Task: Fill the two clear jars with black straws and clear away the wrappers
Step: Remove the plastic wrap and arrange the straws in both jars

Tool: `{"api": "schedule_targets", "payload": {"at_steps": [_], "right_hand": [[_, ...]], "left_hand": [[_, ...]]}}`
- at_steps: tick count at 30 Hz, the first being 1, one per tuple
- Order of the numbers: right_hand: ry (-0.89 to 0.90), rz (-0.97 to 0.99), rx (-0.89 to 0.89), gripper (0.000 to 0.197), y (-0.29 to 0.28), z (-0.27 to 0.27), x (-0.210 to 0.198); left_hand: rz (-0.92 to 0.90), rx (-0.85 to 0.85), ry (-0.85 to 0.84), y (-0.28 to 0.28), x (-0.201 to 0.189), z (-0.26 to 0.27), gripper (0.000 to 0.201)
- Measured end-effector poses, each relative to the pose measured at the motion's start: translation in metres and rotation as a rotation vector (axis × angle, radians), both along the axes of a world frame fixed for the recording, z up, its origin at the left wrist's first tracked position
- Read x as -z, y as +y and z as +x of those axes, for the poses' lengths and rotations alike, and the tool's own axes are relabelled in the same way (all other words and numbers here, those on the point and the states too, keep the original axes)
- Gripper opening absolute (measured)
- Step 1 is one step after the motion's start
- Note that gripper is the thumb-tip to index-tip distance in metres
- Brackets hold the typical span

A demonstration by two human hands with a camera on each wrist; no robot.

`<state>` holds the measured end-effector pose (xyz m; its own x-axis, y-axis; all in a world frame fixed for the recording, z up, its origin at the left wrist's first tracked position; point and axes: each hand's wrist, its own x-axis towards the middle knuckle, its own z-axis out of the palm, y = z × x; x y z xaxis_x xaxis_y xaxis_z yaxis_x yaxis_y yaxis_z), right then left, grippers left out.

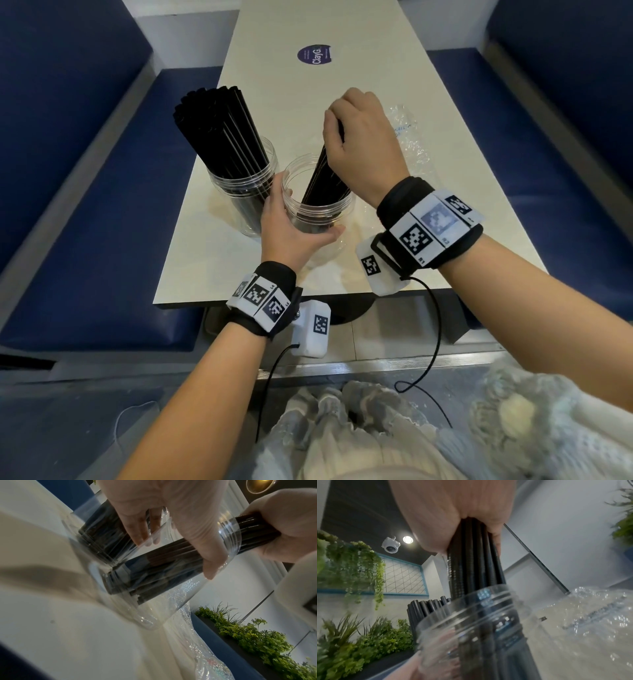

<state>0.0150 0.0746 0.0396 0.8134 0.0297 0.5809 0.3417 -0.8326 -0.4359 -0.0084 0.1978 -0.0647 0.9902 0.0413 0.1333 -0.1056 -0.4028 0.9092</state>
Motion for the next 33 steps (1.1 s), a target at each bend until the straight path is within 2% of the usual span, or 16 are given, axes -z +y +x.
{"api": "schedule_targets", "payload": {"at_steps": [2,4,8,11,14,18,22,25,27,30,33], "right_hand": [[-0.033,0.113,0.018,0.034,0.004,-0.001,-0.001],[0.005,0.115,0.034,0.041,0.005,-0.004,0.000],[0.075,-0.096,0.015,0.059,-0.001,-0.014,0.001],[0.173,-0.250,-0.039,0.059,-0.008,-0.017,0.000],[0.112,-0.292,-0.083,0.057,-0.010,-0.020,0.002],[-0.006,-0.110,-0.031,0.042,-0.004,-0.022,0.005],[0.027,0.034,0.026,0.027,0.007,-0.018,0.001],[0.015,0.228,0.019,0.023,0.013,-0.017,-0.003],[0.032,0.266,0.021,0.026,0.012,-0.017,-0.005],[0.121,0.084,0.049,0.036,0.005,-0.018,-0.004],[0.074,-0.127,0.039,0.028,0.003,-0.023,-0.004]], "left_hand": [[-0.008,0.000,0.009,0.000,0.001,0.000,0.117],[-0.009,-0.005,0.006,0.000,0.002,0.000,0.118],[-0.019,-0.014,0.015,0.000,0.002,0.001,0.120],[-0.028,-0.006,0.017,0.000,0.002,0.000,0.119],[-0.034,-0.006,0.017,0.000,0.002,0.000,0.119],[-0.033,-0.008,0.015,-0.001,0.002,-0.001,0.120],[-0.028,-0.016,0.005,-0.002,0.002,-0.003,0.119],[-0.007,-0.019,0.000,-0.002,0.002,-0.003,0.118],[-0.009,-0.018,0.004,-0.002,0.002,-0.003,0.117],[-0.006,-0.021,0.001,-0.002,0.002,-0.003,0.118],[-0.001,-0.025,-0.004,-0.003,0.001,-0.003,0.117]]}}
